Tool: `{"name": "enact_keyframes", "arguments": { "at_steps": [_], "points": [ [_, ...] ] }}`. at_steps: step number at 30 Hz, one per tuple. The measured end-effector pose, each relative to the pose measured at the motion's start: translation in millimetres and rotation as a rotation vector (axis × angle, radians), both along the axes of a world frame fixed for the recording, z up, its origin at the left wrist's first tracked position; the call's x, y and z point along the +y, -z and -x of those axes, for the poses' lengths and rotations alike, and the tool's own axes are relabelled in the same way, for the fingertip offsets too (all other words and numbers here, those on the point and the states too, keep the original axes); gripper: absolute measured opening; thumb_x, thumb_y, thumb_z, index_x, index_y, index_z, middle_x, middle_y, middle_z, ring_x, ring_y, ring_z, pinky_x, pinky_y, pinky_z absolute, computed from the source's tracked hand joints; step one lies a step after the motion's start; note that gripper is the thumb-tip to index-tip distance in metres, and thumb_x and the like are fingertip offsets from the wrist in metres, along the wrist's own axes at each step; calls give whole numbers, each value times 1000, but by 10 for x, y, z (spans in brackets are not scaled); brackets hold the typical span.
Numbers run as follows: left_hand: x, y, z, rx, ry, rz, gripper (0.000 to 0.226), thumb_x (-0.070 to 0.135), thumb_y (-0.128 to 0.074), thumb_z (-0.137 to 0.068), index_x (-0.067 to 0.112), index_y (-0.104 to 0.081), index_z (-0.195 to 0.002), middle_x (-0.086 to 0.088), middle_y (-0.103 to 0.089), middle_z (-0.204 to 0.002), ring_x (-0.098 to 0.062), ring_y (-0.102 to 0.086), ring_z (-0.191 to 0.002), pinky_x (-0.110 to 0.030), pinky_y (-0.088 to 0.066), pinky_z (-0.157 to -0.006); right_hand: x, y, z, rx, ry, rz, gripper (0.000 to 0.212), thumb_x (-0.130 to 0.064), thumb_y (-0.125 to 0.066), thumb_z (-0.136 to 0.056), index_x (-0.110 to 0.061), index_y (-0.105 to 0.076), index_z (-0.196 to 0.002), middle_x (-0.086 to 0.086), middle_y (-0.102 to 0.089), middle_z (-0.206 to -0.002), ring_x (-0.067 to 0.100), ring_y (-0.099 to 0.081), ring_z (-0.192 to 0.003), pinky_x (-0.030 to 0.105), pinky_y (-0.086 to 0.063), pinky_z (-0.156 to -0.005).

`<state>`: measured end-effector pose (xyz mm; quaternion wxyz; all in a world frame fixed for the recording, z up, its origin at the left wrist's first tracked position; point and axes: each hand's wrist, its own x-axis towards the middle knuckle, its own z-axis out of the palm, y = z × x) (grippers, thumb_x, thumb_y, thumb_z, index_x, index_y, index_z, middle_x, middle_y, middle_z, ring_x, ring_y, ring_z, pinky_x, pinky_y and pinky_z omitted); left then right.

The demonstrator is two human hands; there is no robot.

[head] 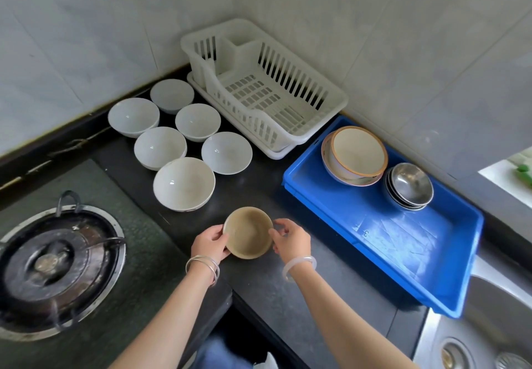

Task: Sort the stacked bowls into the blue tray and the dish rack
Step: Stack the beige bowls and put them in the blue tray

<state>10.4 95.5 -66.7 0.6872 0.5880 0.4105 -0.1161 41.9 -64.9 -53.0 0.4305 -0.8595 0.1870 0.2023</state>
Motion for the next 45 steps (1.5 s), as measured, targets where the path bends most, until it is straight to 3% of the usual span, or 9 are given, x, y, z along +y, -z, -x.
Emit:
{"name": "enact_keyframes", "arguments": {
  "at_steps": [5, 11, 17, 21, 24, 32, 36, 39, 45],
  "points": [
    [-54, -87, -38, -3, 29, -18, 25, 0, -52, -88, 3, -61, -111, -14, -62, -108, -27, -57, -97, -38, -52, -81, -12, -20, -1, 174, 93, -235, 35, -22, -52, -94, -19, -55, -128, -2, -61, -105, 12, -65, -76, 17, -55, -56],
    [-362, -493, -322, -148, 138, 60, 20, -3, -51, -87, 9, -61, -101, -5, -64, -90, -18, -60, -85, -28, -55, -66, -405, -296, -62, -9, 239, -285, 32, -27, -53, -93, -22, -57, -124, -11, -62, -88, 14, -68, -71, 16, -55, -51],
    [-1094, -859, -712, -218, 292, 146, 15, -4, -52, -86, 6, -60, -93, -5, -63, -85, -16, -60, -80, -21, -58, -58, -1143, -562, -182, -160, 439, -423, 25, -18, -50, -94, -15, -62, -115, 4, -65, -100, 17, -67, -59, 20, -56, -53],
    [-1785, -940, -950, -231, 471, 128, 26, -3, -51, -88, -3, -57, -114, -11, -57, -102, -24, -54, -94, -29, -54, -68, -1724, -583, -186, -188, 614, -442, 25, -6, -47, -91, -13, -62, -109, 4, -63, -90, 17, -67, -57, 18, -55, -50],
    [-2344, -902, -1060, -226, 592, 118, 32, -6, -50, -88, -6, -54, -119, -8, -54, -104, -23, -51, -94, -19, -54, -55, -2170, -537, -130, -203, 770, -453, 23, -2, -46, -90, -12, -62, -104, 10, -62, -91, 28, -66, -68, 22, -56, -53],
    [-3484, -590, -1104, -4, 675, 286, 36, -8, -51, -88, -6, -48, -124, -18, -54, -106, -28, -54, -92, -36, -49, -83, -2978, -308, -1, -245, 1100, -396, 21, 3, -47, -85, -10, -60, -94, 3, -64, -80, 32, -66, -69, 20, -56, -52],
    [-3815, -368, -1184, -53, 672, 185, 33, -11, -51, -85, -8, -56, -117, -16, -62, -99, -20, -57, -75, -15, -53, -60, -3109, -177, -80, -249, 1192, -418, 25, 5, -47, -85, -10, -59, -103, -3, -61, -80, 26, -65, -70, 30, -55, -67],
    [-3983, -240, -1240, -78, 675, 174, 31, -14, -49, -84, -8, -59, -113, -4, -59, -82, -21, -55, -79, -7, -47, -46, -3163, -113, -182, -236, 1243, -426, 28, 5, -47, -86, -6, -59, -109, 4, -62, -91, 24, -64, -74, 22, -53, -58],
    [-4203, 2, -1315, -95, 675, 215, 20, -10, -46, -86, 5, -60, -85, -8, -57, -81, -22, -49, -87, -14, -48, -61, -3294, -22, -393, -202, 1253, -390, 34, 10, -45, -87, 5, -55, -119, 16, -61, -104, 21, -59, -66, 7, -43, -38]
  ]
}}
